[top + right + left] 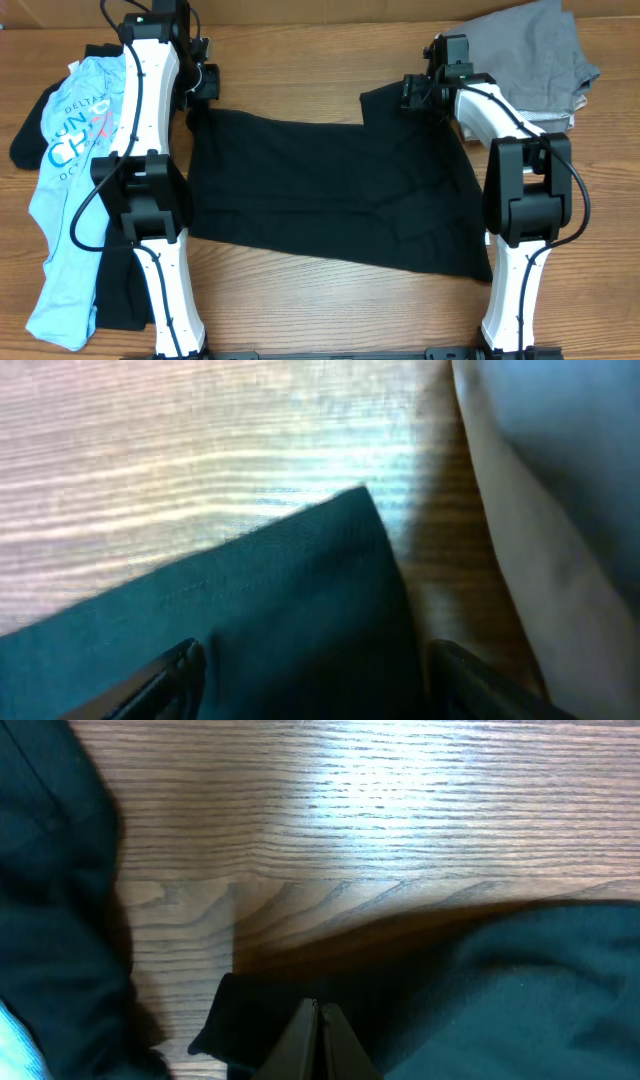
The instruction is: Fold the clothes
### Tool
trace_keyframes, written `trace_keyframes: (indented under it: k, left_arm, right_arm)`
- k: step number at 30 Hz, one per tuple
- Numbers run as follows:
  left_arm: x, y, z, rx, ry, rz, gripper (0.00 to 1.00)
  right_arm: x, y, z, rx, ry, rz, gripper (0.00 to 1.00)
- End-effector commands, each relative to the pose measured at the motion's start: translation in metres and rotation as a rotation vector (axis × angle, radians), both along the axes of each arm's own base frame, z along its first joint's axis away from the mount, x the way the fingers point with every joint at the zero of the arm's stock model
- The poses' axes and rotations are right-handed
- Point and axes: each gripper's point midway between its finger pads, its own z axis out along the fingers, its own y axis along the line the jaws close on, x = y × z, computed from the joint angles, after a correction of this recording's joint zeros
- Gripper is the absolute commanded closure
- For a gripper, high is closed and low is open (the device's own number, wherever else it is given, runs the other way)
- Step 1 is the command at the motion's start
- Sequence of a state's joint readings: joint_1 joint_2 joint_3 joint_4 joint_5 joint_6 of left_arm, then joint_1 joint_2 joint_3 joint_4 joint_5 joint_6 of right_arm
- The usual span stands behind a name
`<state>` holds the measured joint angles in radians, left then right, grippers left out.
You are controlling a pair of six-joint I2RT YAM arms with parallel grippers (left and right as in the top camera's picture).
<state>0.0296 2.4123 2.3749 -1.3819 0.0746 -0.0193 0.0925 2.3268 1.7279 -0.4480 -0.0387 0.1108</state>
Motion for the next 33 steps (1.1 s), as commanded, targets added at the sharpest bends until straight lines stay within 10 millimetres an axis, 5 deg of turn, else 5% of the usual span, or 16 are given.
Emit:
trace_keyframes:
  k: [1, 6, 10, 15, 23, 33]
  left_arm:
    - [0.002, 0.001, 0.004, 0.005, -0.011, 0.022, 0.96]
    - [0.006, 0.001, 0.005, 0.004, -0.028, 0.022, 0.96]
    - [0.01, 0.001, 0.006, 0.005, -0.045, 0.023, 0.96]
    - [0.01, 0.008, 0.006, 0.001, -0.044, 0.061, 0.96]
    - [-0.003, 0.019, 0.005, 0.0, 0.008, 0.083, 0.96]
    - [-0.017, 0.025, 0.01, 0.0, 0.048, 0.083, 0.96]
  right_arm:
    - [0.005, -0.003, -0.014, -0.021, -0.001, 0.003, 0.26]
    - [0.005, -0.001, -0.026, -0.015, 0.009, 0.008, 0.3]
    - [0.0, -0.002, -0.029, 0.004, 0.039, -0.027, 0.66]
    - [-0.012, 0.001, -0.035, 0.072, 0.105, -0.095, 0.95]
    - [-0.019, 0.009, -0.017, 0.109, 0.18, -0.078, 0.96]
    - [-0.028, 0.006, 0.064, 0.076, 0.262, -0.06, 0.96]
